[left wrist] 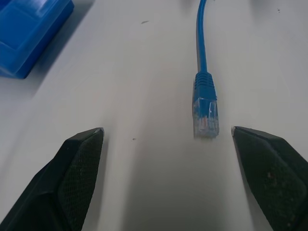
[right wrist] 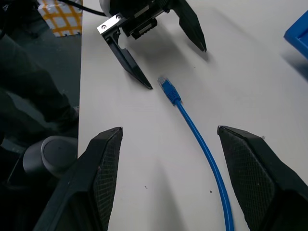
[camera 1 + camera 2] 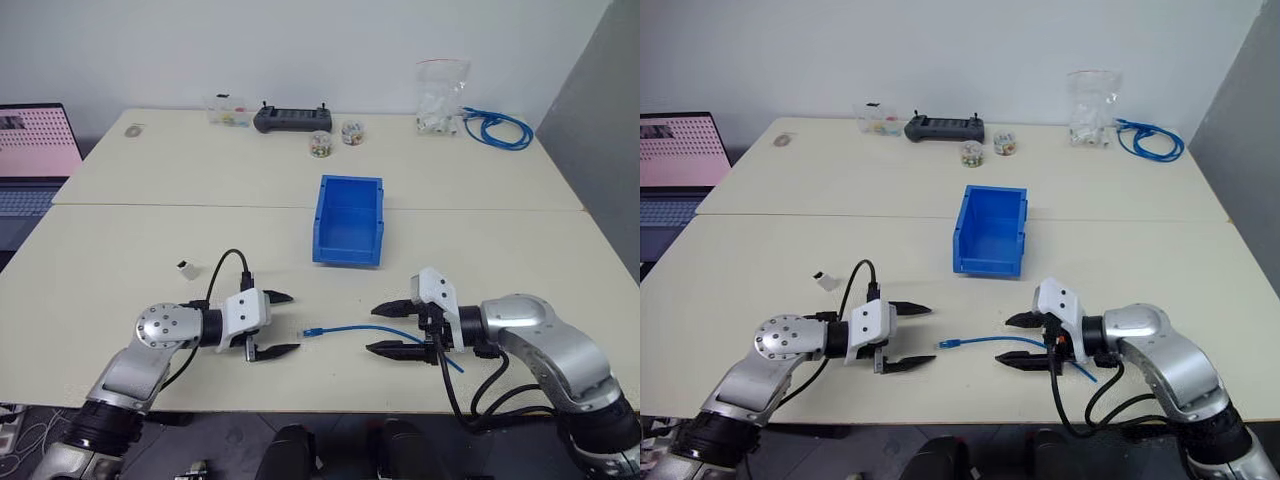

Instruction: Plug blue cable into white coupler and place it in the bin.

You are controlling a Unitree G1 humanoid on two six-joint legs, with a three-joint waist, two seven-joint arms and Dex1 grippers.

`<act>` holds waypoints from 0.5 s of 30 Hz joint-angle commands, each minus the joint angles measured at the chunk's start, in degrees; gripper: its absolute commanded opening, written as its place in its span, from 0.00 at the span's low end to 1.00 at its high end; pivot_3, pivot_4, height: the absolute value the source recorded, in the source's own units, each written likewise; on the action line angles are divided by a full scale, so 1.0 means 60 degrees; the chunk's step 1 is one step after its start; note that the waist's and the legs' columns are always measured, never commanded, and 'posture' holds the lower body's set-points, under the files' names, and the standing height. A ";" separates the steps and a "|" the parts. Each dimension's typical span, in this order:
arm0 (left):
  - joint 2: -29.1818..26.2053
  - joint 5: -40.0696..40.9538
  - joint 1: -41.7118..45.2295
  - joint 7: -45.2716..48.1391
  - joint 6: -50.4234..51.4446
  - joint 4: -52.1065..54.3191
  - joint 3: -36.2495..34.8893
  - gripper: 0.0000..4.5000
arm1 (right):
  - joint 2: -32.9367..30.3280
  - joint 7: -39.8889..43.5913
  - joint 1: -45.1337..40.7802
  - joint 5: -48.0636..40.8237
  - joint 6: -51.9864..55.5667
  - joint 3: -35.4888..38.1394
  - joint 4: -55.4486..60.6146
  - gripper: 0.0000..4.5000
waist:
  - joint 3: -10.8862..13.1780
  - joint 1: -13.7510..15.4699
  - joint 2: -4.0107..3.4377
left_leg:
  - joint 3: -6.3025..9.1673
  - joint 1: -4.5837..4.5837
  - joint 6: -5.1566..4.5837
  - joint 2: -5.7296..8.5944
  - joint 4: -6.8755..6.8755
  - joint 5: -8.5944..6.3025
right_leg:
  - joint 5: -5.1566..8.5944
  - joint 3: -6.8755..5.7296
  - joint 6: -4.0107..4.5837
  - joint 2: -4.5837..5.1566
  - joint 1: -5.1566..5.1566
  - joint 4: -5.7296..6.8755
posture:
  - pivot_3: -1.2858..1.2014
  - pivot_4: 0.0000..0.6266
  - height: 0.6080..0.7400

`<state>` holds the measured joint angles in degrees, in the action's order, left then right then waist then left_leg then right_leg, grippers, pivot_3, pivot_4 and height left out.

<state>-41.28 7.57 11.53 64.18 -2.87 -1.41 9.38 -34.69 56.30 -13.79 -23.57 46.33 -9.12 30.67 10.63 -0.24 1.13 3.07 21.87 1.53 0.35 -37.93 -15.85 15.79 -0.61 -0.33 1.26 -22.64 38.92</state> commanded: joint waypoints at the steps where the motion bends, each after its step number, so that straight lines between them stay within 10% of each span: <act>1: 0.0055 -0.0302 0.0083 0.0273 -0.0233 -0.0129 0.0495 0.88 | -0.0078 -0.0428 0.0057 -0.0414 0.0169 0.0464 0.0508 0.74 | 0.0000 0.0000 0.0001 | 0.0000 0.0001 0.0000 0.0000 0.0000 0.0000 | -0.0001 0.0000 0.0002 0.0000 0.0000 -0.0001 | 0.52 0.24 1.00; 15: -0.0125 -0.1023 0.0224 0.0241 -0.1021 -0.0677 0.0981 0.17 | -0.0133 -0.0914 -0.0056 -0.0920 -0.0022 0.0595 0.0514 0.74 | -0.0009 0.0004 -0.0007 | 0.0002 -0.0015 -0.0001 0.0002 -0.0002 0.0000 | 0.0000 -0.0002 -0.0001 0.0000 0.0017 -0.0002 | 0.52 0.24 1.00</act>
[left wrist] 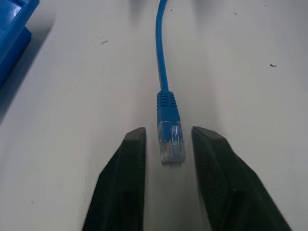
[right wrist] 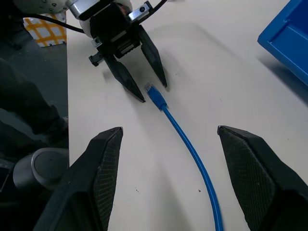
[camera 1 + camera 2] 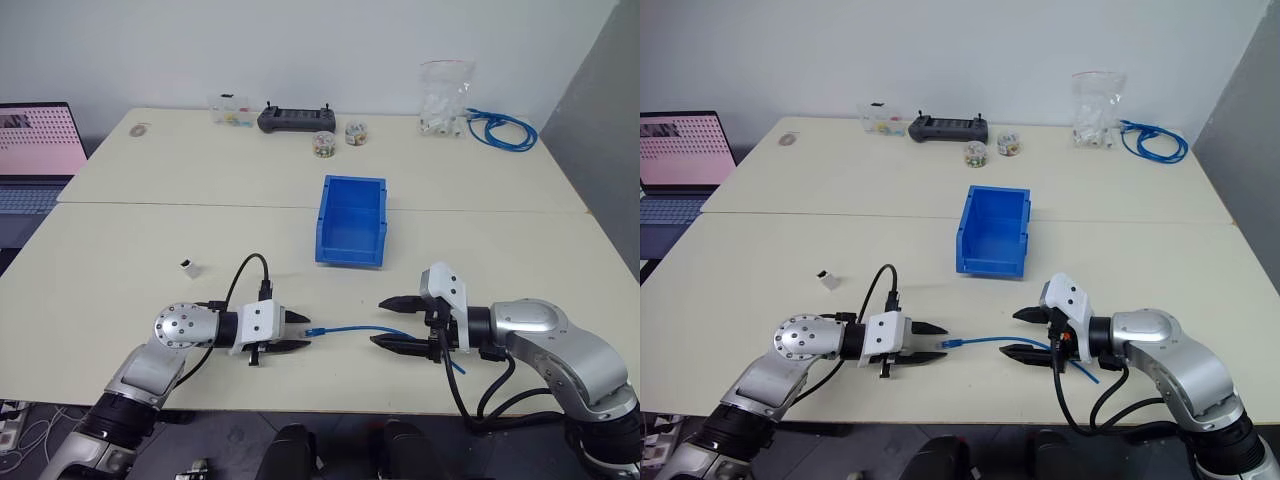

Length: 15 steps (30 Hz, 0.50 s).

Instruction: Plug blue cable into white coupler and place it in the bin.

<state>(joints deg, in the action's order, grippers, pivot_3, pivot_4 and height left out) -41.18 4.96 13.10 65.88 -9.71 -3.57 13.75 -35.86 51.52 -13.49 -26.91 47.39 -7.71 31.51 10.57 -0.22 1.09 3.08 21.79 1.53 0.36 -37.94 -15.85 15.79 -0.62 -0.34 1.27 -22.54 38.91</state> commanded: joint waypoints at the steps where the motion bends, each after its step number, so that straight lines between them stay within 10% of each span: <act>1: -0.0163 -0.0596 -0.0043 -0.0046 0.0164 -0.0288 0.0260 0.11 | 0.0105 -0.0167 -0.0090 -0.0430 -0.0240 0.0403 0.0406 0.74 | 0.0000 0.0000 0.0000 | 0.0000 -0.0002 0.0000 0.0000 0.0000 0.0000 | 0.0001 0.0000 -0.0001 0.0000 0.0001 0.0000 | 0.52 0.24 1.00; 9: -0.0299 -0.0270 0.0458 0.0423 0.1613 0.0297 0.0419 0.05 | -0.0214 -0.0261 0.1093 0.0141 -0.1800 0.0149 0.1205 0.74 | -0.0006 0.0015 0.0005 | 0.0016 -0.0005 0.0000 -0.0001 0.0001 0.0000 | 0.0004 -0.0015 -0.0006 -0.0003 0.0015 -0.0005 | 0.52 0.24 1.00; 15: 0.0352 0.1325 0.1537 0.0690 0.5147 0.1058 0.0191 0.05 | 0.0056 -0.0805 0.1526 -0.2093 -0.0294 0.1127 0.2018 0.74 | -0.0003 -0.0022 0.0009 | 0.0015 -0.0007 -0.0001 -0.0007 -0.0005 0.0001 | 0.0005 -0.0012 -0.0008 -0.0017 0.0018 -0.0003 | 0.52 0.24 1.00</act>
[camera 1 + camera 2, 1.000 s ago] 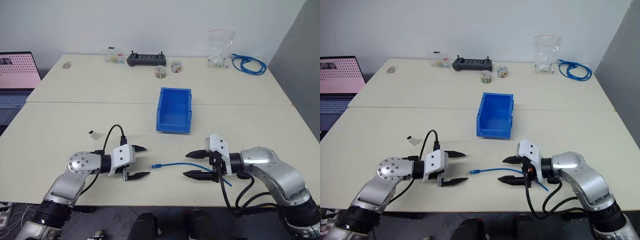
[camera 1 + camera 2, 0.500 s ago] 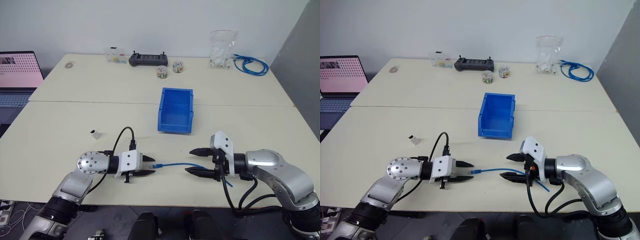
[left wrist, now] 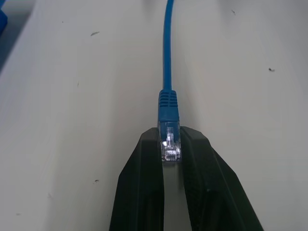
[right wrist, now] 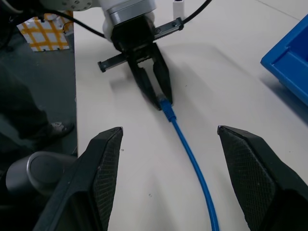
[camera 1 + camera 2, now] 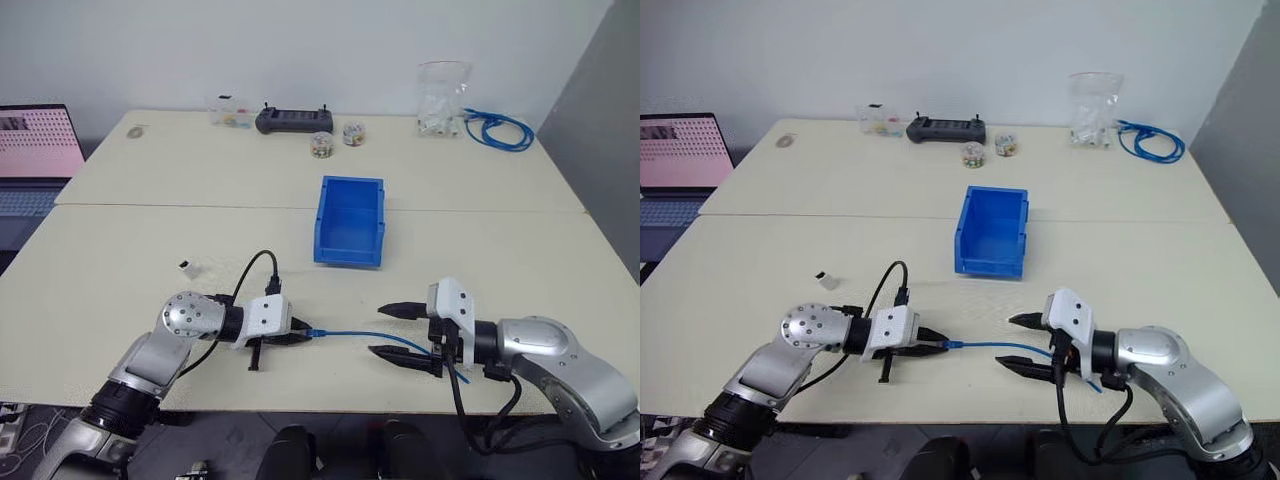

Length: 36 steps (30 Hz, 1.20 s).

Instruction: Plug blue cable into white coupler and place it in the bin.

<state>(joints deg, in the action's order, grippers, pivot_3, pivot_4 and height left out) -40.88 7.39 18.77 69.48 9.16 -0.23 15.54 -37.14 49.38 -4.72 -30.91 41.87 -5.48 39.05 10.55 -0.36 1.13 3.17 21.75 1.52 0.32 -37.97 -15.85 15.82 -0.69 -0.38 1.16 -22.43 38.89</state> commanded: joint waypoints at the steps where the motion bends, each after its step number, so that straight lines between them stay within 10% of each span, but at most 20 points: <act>1: 0.0393 0.1235 0.0766 0.0137 0.2655 0.0645 -0.0162 0.05 | 0.0300 -0.0590 0.0110 -0.1681 0.0796 0.0866 0.0872 0.74 | 0.0005 -0.0001 0.0008 | 0.0002 0.0002 0.0000 0.0000 -0.0001 0.0000 | 0.0000 -0.0001 0.0000 -0.0001 0.0000 0.0000 | 0.52 0.24 1.00; 15: 0.1926 0.6609 0.2330 -0.1179 0.9415 0.1422 -0.2892 0.05 | 0.1127 -0.2728 0.0538 -0.3949 0.1631 0.1721 0.0884 0.74 | 0.0010 -0.0067 0.0018 | 0.0013 0.0011 0.0001 0.0000 0.0001 0.0000 | 0.0002 -0.0002 -0.0001 -0.0002 -0.0008 0.0000 | 0.52 0.24 1.00; 36: 0.1980 0.8799 0.2125 -0.2565 1.0715 0.1892 -0.3571 0.05 | 0.2670 -0.5153 -0.1012 -0.6903 0.1359 0.1423 -0.0269 0.74 | 0.0010 -0.0197 0.0016 | -0.0001 0.0010 0.0004 0.0001 0.0005 0.0002 | 0.0001 0.0018 0.0001 0.0004 -0.0023 0.0007 | 0.52 0.24 1.00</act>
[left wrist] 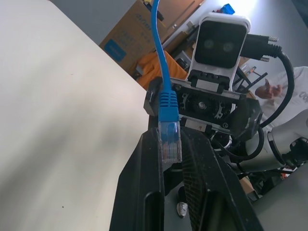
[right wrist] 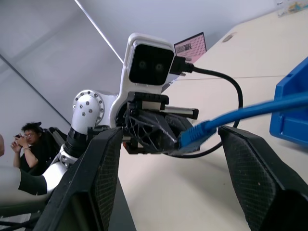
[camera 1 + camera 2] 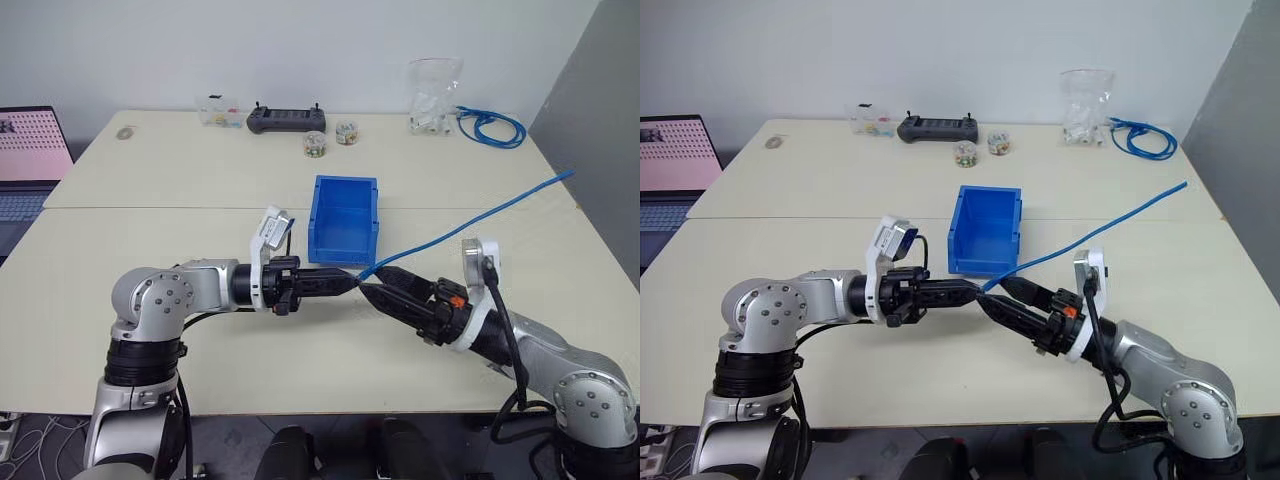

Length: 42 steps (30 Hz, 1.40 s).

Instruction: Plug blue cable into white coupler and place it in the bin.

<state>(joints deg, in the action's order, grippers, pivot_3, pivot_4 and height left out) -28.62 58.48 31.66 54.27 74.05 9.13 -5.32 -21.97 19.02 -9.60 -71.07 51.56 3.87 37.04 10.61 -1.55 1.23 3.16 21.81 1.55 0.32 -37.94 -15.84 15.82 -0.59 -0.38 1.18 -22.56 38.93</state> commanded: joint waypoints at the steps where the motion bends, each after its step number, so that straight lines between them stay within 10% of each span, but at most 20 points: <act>1: -0.0069 0.0309 -0.0044 -0.0033 -0.0101 0.0350 -0.0092 0.05 | 0.0170 -0.0104 -0.0251 -0.0180 -0.0292 -0.0193 0.0035 0.74 | 0.0000 0.0002 0.0000 | 0.0000 0.0001 0.0000 0.0000 0.0000 0.0000 | 0.0000 0.0000 0.0000 0.0000 -0.0001 0.0000 | 0.52 0.24 1.00; 15: -0.0284 0.0396 -0.0379 0.0066 -0.0393 0.0387 0.0027 0.05 | 0.0079 -0.0031 -0.0394 -0.0367 -0.0414 -0.0313 -0.0093 0.05 | 0.0000 0.0003 0.0000 | -0.0007 0.0009 0.0000 0.0000 0.0001 0.0000 | 0.0000 0.0006 0.0000 0.0001 -0.0010 0.0000 | 0.52 0.24 1.00; 23: -0.0138 0.0133 -0.0409 -0.0065 -0.1000 0.0238 0.0104 0.05 | 0.0165 -0.0128 -0.0308 -0.0514 -0.0495 -0.0326 -0.0029 0.02 | 0.0000 0.0003 0.0000 | -0.0007 0.0010 0.0000 0.0000 0.0002 0.0000 | 0.0000 0.0006 0.0000 0.0002 -0.0011 -0.0001 | 0.52 0.24 1.00; 24: -0.0103 0.0160 -0.0381 -0.0094 -0.0995 0.0158 0.0089 0.21 | 0.0179 -0.0146 -0.0302 -0.0530 -0.0512 -0.0333 -0.0028 0.02 | 0.0000 0.0003 0.0000 | -0.0007 0.0010 0.0000 0.0000 0.0002 0.0000 | 0.0000 0.0006 0.0000 0.0001 -0.0011 -0.0001 | 0.52 0.24 1.00; 35: -0.0610 0.0911 -0.0688 -0.0512 -0.0739 0.0722 -0.0794 0.68 | 0.0248 -0.0130 -0.0321 0.0244 -0.0860 -0.0369 -0.0546 0.02 | 0.0000 -0.0010 0.0000 | -0.0009 0.0013 0.0000 0.0000 0.0004 0.0000 | 0.0000 0.0008 0.0000 0.0001 -0.0016 -0.0001 | 0.52 0.24 1.00; 42: -0.1158 0.0260 -0.3285 -0.1566 -0.1539 0.2731 -0.1418 0.99 | -0.0003 0.0516 -0.0412 0.1618 -0.1399 -0.0477 -0.1348 0.02 | 0.0004 -0.0034 -0.0007 | -0.0023 0.0007 0.0000 -0.0004 0.0016 -0.0001 | 0.0000 0.0028 0.0000 0.0003 -0.0021 -0.0006 | 0.52 0.24 1.00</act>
<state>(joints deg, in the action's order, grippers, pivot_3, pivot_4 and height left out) -35.24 62.15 14.82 46.62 67.75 21.48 -12.73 -22.09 20.40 -11.35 -62.87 44.98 0.85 28.72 10.63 -1.75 1.19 3.03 21.86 1.55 0.30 -37.83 -15.85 15.83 -0.43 -0.38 1.21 -22.71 38.89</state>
